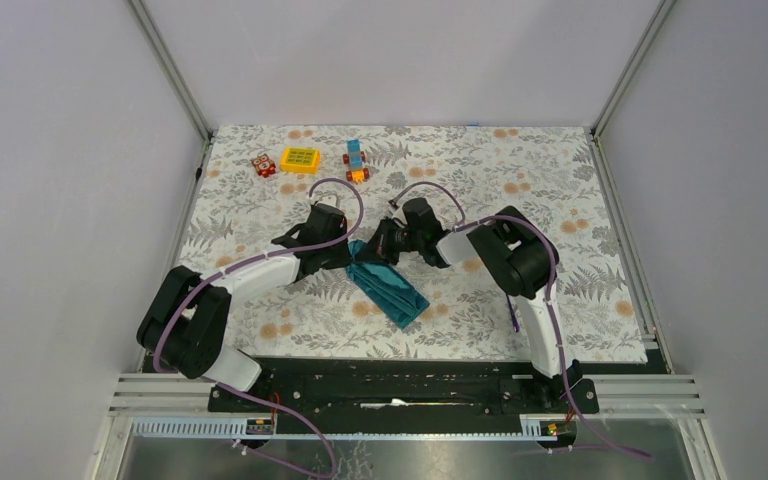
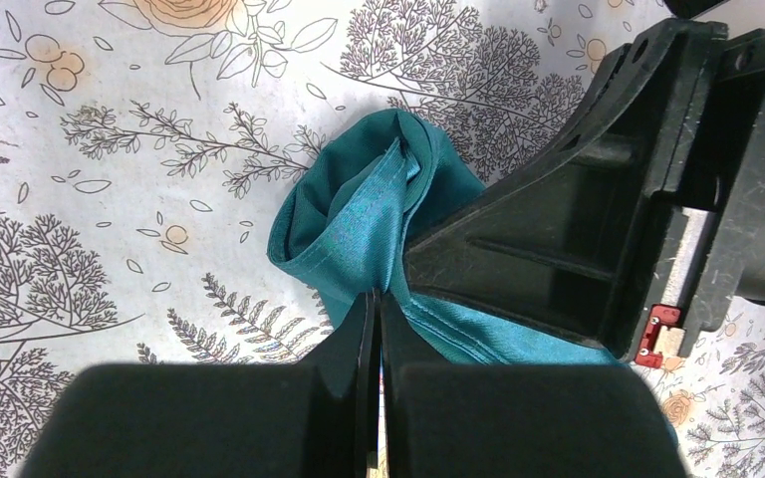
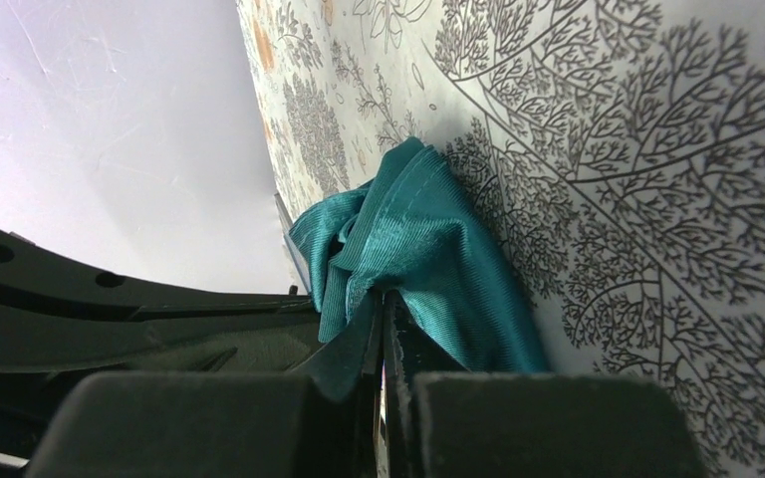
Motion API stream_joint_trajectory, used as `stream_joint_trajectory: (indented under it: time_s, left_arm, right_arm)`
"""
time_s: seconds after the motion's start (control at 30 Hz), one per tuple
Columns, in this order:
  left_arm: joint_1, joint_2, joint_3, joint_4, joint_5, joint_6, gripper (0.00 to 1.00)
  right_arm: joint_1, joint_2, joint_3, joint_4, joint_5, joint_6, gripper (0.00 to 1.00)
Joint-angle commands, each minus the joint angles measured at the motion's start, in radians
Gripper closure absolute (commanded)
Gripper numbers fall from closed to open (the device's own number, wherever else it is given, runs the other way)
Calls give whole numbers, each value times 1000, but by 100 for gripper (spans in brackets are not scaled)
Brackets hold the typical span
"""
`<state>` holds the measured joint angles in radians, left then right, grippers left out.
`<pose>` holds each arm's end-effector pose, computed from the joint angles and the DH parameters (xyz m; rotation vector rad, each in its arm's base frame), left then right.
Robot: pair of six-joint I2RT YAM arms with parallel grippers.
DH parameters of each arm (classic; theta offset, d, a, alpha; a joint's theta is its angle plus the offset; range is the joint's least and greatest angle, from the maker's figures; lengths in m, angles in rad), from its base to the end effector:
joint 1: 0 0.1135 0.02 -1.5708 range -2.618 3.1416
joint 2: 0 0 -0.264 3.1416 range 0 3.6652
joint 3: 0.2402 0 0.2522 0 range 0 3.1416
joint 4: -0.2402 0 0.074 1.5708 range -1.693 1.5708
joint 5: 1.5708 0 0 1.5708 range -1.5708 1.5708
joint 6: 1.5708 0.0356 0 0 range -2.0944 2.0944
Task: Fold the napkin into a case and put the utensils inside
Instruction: Stuff the top corner of the smaller-rectangle-folded napkin at the center of the board.
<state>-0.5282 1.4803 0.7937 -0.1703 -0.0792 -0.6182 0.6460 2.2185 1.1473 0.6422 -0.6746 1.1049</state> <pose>0.2565 -0.1464 0.1848 -0.1475 2.4645 -0.4171 0.3395 0.2838 0.0954 0.0189 2.3880 1.6723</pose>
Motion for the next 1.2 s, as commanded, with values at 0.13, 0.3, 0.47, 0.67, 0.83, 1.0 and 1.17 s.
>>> stream_joint_trajectory:
  time_s: [0.13,0.3,0.47,0.67,0.83,1.0,1.17]
  left_arm:
    - [0,-7,20,16,-15,1,100]
    - [1,-12,18,21,-7,1,100]
    - [1,-13,14,34,18,-3,100]
    - [20,-23,6,33,16,-43,100]
    - [54,-33,-4,-12,-48,-58,100]
    - [65,-40,-24,-30,-71,-67,100]
    - [67,-70,-61,-5,-52,-67,100]
  right_arm:
    - [13,-85,-17,63,-16,9,99]
    - [16,-59,5,66,-22,12,97]
    - [47,35,113,32,-21,-3,95]
    - [56,116,193,-92,54,-53,95]
    - [46,68,181,-146,23,-100,91]
    - [46,12,136,-145,-14,-110,82]
    - [46,-6,130,-152,-17,-120,81]
